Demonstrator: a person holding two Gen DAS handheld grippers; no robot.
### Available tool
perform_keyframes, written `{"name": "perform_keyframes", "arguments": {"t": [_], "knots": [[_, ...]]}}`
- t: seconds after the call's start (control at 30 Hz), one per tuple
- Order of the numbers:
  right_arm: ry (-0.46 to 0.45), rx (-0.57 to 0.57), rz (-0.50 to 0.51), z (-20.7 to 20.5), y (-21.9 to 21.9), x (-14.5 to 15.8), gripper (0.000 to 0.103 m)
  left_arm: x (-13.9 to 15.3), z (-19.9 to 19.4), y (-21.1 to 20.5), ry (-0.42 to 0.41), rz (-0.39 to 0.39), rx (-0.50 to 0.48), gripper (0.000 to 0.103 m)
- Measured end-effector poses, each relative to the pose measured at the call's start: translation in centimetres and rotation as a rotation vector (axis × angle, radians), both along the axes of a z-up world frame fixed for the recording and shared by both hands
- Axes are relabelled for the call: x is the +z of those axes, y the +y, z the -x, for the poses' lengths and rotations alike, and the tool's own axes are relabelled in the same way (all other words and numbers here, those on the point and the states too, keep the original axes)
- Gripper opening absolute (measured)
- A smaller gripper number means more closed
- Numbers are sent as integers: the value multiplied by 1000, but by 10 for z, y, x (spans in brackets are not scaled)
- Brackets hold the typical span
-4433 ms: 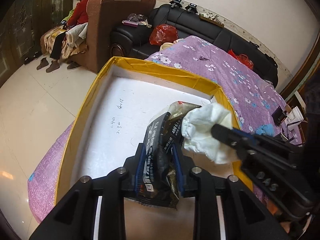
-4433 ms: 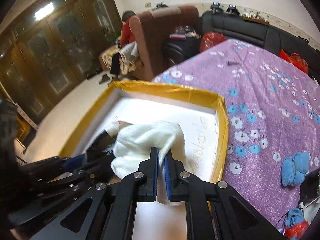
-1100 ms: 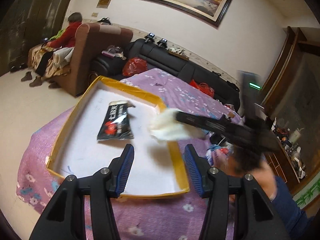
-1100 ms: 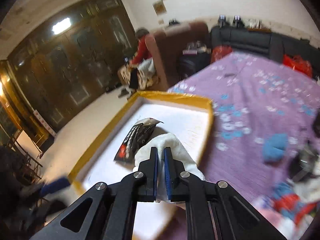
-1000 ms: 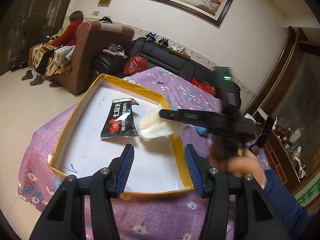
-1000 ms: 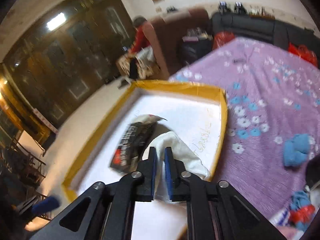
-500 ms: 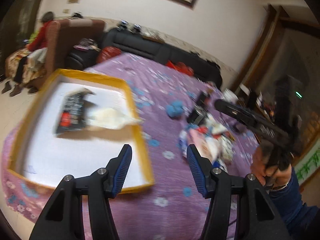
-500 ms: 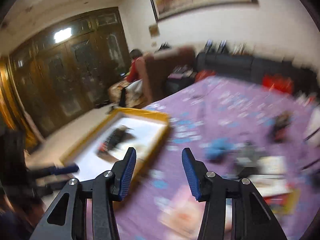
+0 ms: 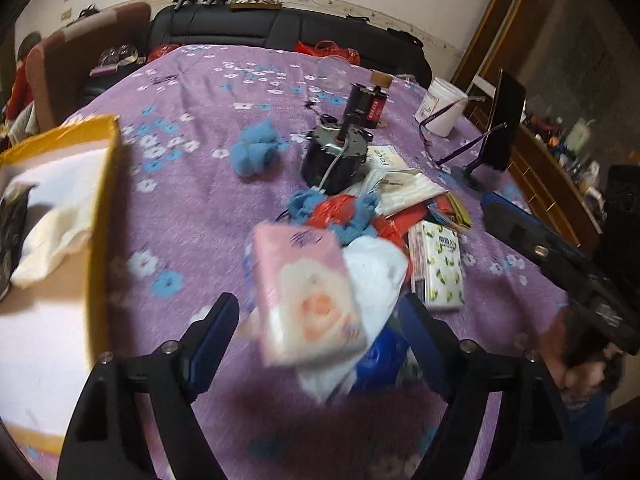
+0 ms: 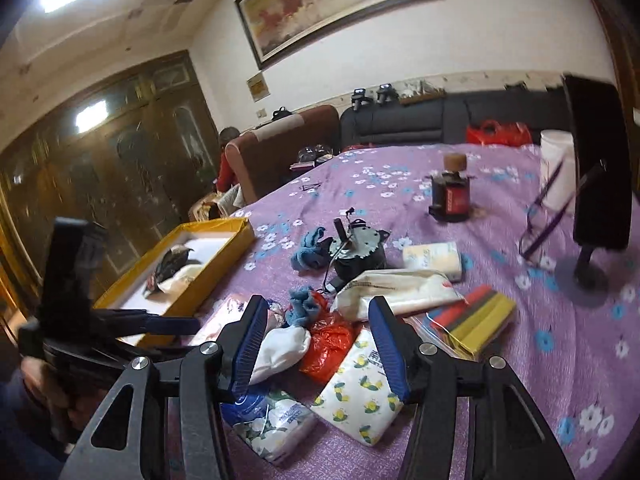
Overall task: Organize soft objects
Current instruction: 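Grasp the pink rose tissue pack with the left gripper while the right gripper reaches for the blue tissue pack, then carry the pink pack to the box with the left gripper while the right gripper carries the blue pack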
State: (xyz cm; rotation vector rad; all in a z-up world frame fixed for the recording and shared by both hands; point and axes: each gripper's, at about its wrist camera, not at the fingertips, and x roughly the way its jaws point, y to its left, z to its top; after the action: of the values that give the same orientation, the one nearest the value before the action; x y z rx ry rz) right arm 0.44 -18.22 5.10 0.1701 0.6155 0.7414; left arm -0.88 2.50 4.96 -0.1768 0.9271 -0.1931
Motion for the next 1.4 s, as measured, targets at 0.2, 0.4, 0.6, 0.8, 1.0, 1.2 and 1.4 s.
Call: {"name": "perform_keyframes", "arguments": {"t": [0.2,0.4,0.6,0.8,1.0,1.2,1.4], "knots": [[105,163,-7,5,16,-11,58,-15,-15,1,8,-43,47,45],[137,299,156,20,56,-35,75,3,10,28,-20,41,51,44],[117,280,324,21,78,-60,80,4,30,39,-30,84,29,44],[84,473,368,48,87,-61,80,-1,38,43,-21,99,17,44],[115,373,360,31,81,-68,81,3,43,50,-39,112,27,44],[94,405,385,44,86,-63,57,1,45,47,-39,119,21,44],[47,455,328,66,57,-41,56,11,54,48,-77,116,18,44]]}}
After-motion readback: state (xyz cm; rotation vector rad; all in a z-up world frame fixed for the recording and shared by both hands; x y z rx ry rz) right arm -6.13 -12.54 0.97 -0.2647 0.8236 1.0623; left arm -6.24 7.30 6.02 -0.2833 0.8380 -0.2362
